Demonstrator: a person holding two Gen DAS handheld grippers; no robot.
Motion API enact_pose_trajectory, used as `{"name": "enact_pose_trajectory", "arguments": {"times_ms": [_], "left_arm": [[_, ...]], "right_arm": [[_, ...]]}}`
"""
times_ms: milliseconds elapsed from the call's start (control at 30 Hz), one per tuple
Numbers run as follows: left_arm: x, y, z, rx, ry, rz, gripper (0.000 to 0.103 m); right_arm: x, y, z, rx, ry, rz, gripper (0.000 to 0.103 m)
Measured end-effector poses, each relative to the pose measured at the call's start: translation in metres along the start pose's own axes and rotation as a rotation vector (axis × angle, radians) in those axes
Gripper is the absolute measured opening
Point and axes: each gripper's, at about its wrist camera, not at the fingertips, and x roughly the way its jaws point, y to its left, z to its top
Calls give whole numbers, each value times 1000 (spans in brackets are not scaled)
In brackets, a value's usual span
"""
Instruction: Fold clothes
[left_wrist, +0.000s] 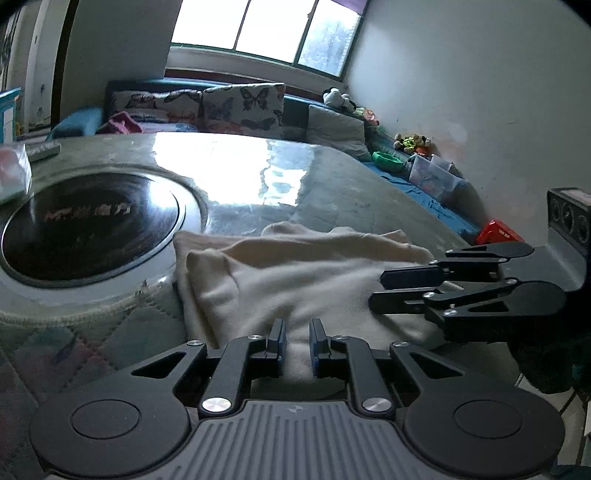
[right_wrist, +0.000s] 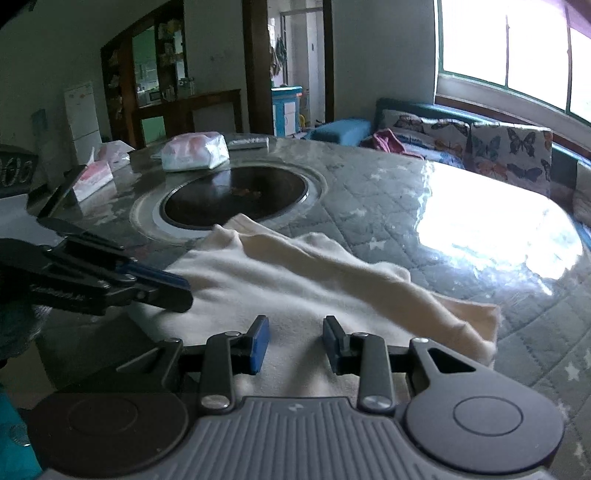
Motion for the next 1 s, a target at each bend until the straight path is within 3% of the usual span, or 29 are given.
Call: {"name": "enact_pose_trajectory", "arguments": {"times_ms": [100,367,467,800,1000], "left_arm": [[2,6,1,-29,9,-14,16],[8,6,24,6,-17,5,15],[21,9,33,15,-10,32,15],[60,12,64,63,4,47,15],[80,16,68,77,26,69,15]], "right_arm": [[4,-2,-1,8,9,0,31],[6,-6,13,2,9,-14,31],[17,-11,12,14,44,-9,31],[33,-31,46,23,28,-54,30],[56,-48,48,69,83,-79,26]]}}
